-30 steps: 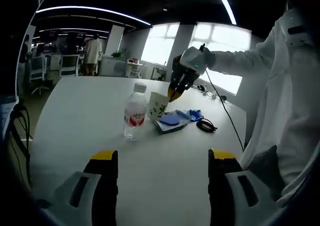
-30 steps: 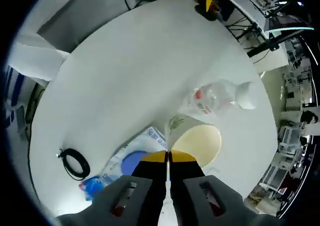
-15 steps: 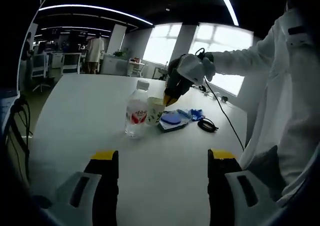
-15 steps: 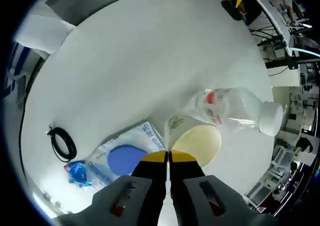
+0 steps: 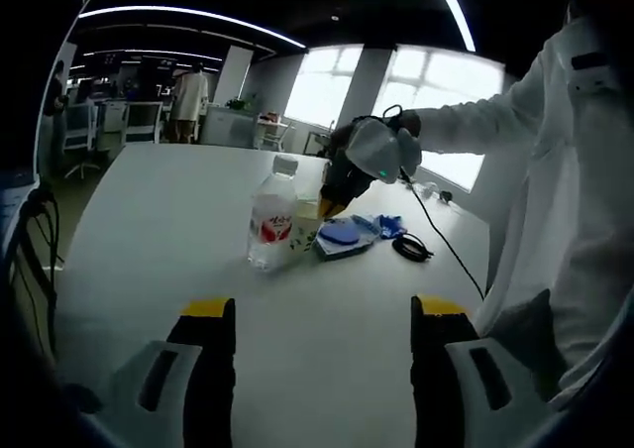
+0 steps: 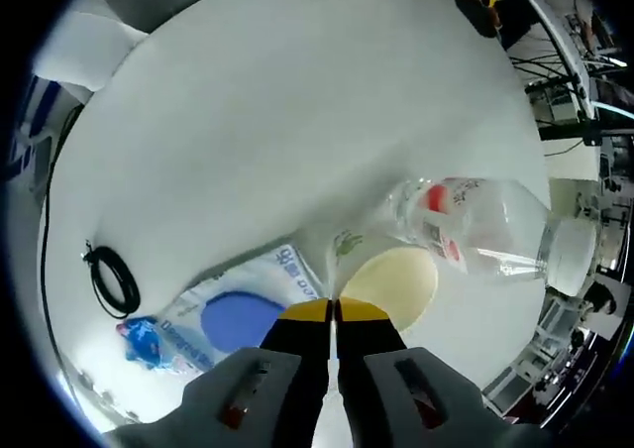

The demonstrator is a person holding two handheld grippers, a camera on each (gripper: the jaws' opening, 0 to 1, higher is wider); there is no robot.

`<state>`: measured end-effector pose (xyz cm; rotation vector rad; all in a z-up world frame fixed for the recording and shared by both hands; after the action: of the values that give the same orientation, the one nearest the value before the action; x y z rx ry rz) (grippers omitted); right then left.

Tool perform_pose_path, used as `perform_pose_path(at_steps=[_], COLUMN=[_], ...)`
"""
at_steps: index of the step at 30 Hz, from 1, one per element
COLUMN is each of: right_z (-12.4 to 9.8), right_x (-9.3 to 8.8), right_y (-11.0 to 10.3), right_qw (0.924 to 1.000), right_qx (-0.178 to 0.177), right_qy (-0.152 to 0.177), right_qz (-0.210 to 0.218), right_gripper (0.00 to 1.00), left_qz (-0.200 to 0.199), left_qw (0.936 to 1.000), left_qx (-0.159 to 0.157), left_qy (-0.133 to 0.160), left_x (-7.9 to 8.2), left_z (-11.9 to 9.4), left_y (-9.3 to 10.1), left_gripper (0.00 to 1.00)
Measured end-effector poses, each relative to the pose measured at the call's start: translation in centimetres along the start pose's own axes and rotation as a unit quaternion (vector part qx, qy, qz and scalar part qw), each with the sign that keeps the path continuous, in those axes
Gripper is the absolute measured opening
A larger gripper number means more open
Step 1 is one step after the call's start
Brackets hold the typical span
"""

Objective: Arrange the tabletop items into an orderly group along one side of the table until the central work area is clear of visible clutter.

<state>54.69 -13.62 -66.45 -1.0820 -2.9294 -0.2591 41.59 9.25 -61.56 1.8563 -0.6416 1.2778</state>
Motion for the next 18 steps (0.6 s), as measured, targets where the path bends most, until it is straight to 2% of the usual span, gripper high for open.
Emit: perform_pose_path(at_steps=[14,18], right_z=[0.64,0.65], right_x=[0.1,0.27], right_y=[-0.68,-0.78], right_qw=[0.9998,0.9994], right_qx=[0.002,-0.003], right_qy=[0.005,0.011], right_qz=[0.02,0.032], right_gripper=[0.0,0.07], left_qz=[-0.001,-0.001], left_qw=[1.0,1.0], left_qx=[-0.001,-0.003], left_qy=[0.0,0.0], left_x=[-0.02,0.03], left_z=[0.21,0.31], left_y=[0.1,0.12], left_gripper=[0.73,0.73])
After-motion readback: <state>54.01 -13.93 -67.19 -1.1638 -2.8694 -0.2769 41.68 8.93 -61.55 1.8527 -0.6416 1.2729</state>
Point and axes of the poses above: the point that each gripper's makers call its tool centre point, and the gripper's own axes: z roughly forward along the fingers, y roughly to its right, x roughly out of its top, the point moved 4 cm from there along -z, roughly backward along the fingers, and after that the axes turned 10 degrees about y, right-handed, at the moved point
